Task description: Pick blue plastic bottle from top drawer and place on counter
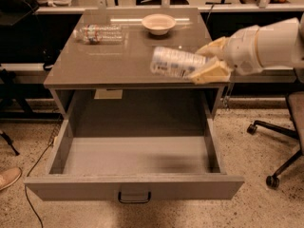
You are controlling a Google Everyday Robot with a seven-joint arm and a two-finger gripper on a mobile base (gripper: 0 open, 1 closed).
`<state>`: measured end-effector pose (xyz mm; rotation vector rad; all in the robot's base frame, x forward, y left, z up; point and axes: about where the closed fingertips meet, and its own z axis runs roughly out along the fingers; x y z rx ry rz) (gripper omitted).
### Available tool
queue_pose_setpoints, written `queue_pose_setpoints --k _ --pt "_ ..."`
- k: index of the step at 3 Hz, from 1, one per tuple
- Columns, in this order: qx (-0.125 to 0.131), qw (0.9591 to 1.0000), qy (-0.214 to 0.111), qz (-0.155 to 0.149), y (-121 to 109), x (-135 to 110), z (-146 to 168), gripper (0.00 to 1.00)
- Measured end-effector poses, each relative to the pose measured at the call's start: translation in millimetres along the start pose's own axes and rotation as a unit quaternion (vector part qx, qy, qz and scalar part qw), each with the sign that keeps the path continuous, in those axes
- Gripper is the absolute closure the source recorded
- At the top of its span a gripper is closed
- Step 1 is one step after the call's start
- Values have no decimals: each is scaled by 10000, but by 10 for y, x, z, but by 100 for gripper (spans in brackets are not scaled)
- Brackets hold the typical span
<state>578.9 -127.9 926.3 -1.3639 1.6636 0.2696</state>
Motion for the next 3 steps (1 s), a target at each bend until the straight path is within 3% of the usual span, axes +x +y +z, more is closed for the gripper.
queue_pose_setpoints --k 1,2,3 --pt "171 9991 4 396 -454 -161 115 100" --pt "177 9971 54 732 -814 -228 355 100" --pt "16 9958 144 905 -1010 -280 708 100"
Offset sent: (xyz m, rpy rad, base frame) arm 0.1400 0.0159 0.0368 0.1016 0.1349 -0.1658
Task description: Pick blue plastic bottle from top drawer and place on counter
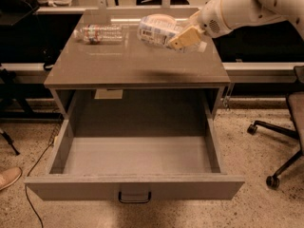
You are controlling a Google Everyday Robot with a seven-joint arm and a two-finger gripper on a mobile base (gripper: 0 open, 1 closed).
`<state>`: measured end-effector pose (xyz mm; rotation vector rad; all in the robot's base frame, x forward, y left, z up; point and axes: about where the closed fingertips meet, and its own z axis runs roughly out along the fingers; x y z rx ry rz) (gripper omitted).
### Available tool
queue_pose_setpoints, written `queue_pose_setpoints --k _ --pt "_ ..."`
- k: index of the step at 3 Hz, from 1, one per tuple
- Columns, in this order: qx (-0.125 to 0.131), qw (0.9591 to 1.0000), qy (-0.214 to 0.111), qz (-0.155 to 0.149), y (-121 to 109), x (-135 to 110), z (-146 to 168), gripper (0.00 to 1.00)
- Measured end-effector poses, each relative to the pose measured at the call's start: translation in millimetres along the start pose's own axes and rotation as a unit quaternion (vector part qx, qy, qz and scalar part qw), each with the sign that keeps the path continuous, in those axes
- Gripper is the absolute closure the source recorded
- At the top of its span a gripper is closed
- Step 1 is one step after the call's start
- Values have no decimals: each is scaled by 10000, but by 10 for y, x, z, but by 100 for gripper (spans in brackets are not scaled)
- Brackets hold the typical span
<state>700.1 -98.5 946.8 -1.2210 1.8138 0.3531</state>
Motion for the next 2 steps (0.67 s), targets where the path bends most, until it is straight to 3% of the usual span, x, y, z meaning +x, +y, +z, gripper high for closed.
queue_pose_setpoints --k 2 --pt "-325 9985 414 167 -72 86 747 100"
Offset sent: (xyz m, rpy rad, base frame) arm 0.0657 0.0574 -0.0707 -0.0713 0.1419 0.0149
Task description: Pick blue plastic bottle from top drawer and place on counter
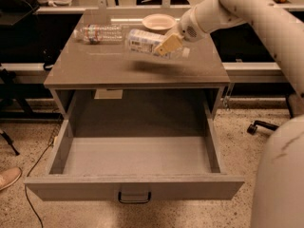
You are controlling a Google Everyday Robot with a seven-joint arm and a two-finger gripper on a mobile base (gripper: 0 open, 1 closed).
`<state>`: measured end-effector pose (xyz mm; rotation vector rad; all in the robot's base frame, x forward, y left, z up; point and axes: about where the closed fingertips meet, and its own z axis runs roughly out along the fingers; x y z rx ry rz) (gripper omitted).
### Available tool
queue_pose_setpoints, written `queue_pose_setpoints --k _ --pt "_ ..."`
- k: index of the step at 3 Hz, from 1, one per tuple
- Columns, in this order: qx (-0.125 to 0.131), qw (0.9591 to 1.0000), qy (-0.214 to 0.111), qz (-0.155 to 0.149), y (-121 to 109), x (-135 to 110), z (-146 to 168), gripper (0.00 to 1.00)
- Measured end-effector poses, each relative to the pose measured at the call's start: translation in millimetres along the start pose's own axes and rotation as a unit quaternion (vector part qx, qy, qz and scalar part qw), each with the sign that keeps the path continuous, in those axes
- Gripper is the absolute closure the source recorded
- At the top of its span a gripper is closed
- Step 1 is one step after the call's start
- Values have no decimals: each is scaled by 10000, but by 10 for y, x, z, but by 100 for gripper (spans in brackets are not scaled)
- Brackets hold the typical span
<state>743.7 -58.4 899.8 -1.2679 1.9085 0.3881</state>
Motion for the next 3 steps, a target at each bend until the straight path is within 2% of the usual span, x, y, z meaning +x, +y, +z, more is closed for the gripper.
queue_pose_setpoints --k 1,3 --pt "-33 10000 17 -48 -19 22 231 83" --pt "-153 9996 77 -211 7 22 524 36"
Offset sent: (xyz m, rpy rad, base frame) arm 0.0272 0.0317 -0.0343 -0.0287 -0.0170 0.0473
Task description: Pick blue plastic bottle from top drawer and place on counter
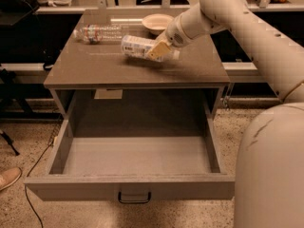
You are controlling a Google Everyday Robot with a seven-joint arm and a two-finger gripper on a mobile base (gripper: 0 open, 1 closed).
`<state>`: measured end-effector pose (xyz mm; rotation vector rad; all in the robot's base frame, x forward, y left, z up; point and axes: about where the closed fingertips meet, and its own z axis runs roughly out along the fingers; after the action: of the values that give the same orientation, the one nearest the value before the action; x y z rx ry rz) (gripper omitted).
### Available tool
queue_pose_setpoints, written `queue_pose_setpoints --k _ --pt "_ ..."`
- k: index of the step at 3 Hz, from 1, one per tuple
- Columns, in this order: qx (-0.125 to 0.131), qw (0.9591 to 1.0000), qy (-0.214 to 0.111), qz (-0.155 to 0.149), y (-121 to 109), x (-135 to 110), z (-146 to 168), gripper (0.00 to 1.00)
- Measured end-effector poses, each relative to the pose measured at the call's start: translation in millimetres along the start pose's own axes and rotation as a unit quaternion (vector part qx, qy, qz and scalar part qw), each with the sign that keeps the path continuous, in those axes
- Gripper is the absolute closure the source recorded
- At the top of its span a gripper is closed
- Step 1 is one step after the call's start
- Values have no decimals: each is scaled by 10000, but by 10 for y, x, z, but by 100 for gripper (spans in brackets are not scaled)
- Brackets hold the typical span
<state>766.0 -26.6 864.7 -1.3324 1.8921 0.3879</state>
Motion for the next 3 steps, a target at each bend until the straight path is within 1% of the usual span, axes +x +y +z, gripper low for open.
queue_pose_setpoints --k 1,2,3 --pt "-3 10000 0 -17 -3 8 30 13" --pt "75 10000 -51 24 -17 39 -30 0" --pt "409 9980 -376 299 -34 171 -411 0"
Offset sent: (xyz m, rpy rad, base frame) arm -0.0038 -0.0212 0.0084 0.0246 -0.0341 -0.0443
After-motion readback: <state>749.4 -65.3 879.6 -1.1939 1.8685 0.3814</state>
